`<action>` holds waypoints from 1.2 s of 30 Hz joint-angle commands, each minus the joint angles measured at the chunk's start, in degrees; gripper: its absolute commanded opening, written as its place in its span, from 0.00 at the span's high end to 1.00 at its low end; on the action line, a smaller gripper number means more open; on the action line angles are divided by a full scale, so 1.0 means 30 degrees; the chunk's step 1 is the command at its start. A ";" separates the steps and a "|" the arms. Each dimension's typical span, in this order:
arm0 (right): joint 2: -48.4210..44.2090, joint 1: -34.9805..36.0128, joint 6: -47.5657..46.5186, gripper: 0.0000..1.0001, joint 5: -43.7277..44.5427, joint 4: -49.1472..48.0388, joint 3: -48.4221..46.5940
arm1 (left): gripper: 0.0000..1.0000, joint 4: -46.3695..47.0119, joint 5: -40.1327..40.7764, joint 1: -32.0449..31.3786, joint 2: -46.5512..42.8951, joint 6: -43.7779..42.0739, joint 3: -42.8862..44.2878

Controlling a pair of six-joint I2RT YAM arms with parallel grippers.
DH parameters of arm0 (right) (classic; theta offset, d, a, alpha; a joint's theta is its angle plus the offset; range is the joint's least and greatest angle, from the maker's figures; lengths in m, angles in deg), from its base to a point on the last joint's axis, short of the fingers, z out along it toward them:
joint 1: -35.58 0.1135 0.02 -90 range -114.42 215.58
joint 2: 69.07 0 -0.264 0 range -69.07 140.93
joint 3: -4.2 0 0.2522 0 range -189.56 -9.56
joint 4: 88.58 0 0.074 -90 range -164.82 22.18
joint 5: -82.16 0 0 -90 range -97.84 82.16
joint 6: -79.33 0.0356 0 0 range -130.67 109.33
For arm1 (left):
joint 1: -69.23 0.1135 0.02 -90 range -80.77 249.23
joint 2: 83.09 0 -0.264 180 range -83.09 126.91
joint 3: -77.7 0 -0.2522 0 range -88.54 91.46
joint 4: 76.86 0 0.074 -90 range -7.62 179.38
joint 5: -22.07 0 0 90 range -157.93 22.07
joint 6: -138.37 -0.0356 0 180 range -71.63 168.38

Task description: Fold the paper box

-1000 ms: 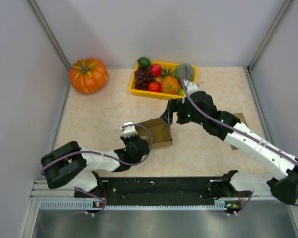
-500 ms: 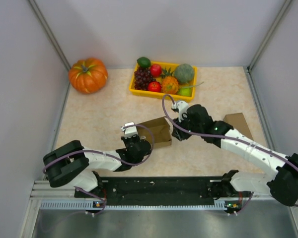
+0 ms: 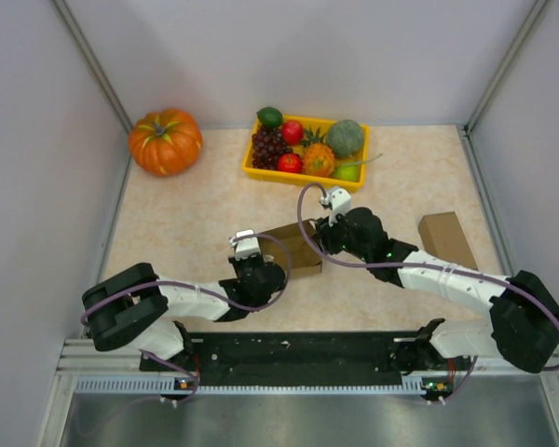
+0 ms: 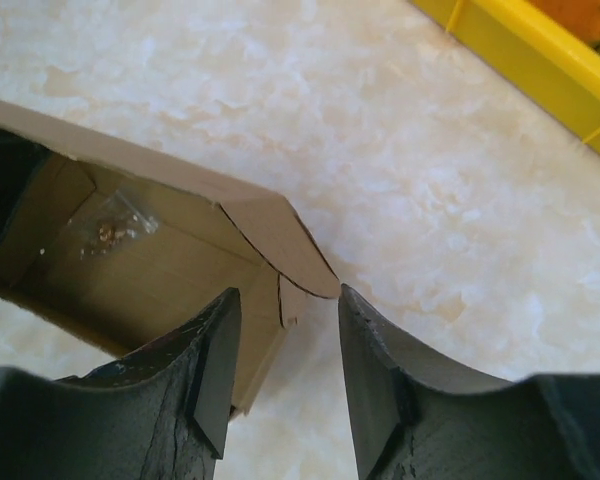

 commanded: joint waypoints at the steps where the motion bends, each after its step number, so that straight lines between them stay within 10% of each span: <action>1: 0.0472 0.0535 -0.0132 0.58 0.0823 -0.4558 0.0352 | 0.99 -0.1026 0.0081 -0.0170 0.0391 -0.0470 0.0222; 12: 0.2144 0.1473 0.0015 1.00 0.2491 -0.6609 0.0700 | 0.95 0.0109 0.0843 -0.0229 0.0596 -0.0935 0.0632; 29: 0.1324 0.2352 0.2415 1.00 1.0230 -0.7531 0.1148 | 0.95 1.7186 -0.1120 0.0005 0.5780 -1.2506 0.2243; 36: 0.1850 0.2586 0.3906 1.00 1.0931 -0.6789 0.1201 | 0.99 1.8134 -0.1178 0.0034 0.6601 -1.2923 0.1777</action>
